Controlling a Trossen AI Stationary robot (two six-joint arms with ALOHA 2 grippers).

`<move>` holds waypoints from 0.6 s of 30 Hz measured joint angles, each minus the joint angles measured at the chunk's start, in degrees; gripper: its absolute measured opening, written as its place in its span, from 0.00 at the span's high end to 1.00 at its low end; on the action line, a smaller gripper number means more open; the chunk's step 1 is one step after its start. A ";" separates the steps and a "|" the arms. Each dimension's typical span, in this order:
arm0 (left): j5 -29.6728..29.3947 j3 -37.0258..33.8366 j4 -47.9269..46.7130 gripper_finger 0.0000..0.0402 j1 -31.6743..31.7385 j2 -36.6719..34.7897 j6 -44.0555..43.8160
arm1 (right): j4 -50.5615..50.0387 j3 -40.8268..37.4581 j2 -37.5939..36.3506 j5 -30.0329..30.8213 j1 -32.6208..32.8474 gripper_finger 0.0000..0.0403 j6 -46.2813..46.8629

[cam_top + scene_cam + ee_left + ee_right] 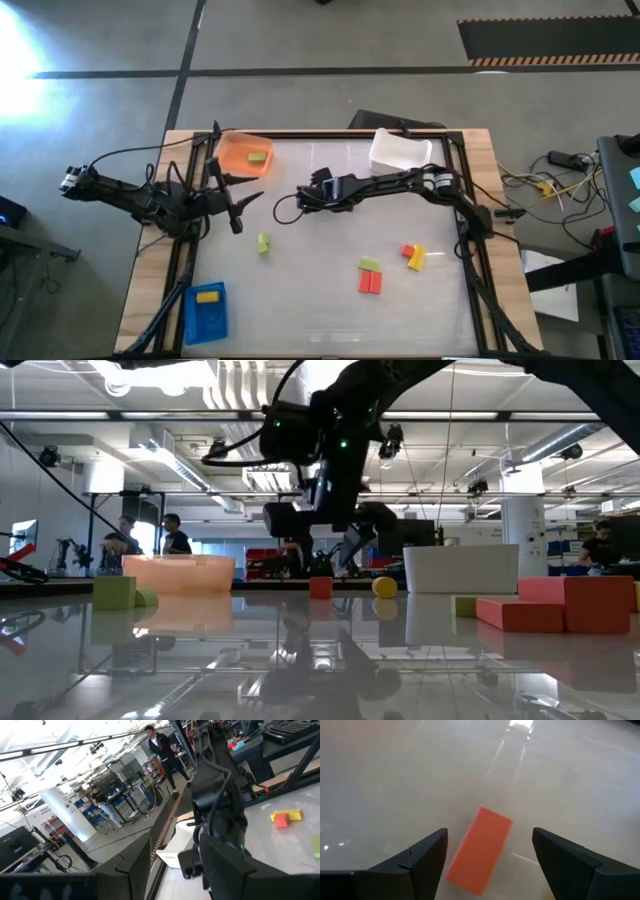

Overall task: Sort & place blocks by color
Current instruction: Put the top orange rectangular block into the white bin

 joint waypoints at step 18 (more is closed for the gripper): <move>-0.02 0.02 0.08 0.62 -0.04 1.07 -0.20 | -0.41 1.89 4.01 -2.92 -0.71 0.45 -0.88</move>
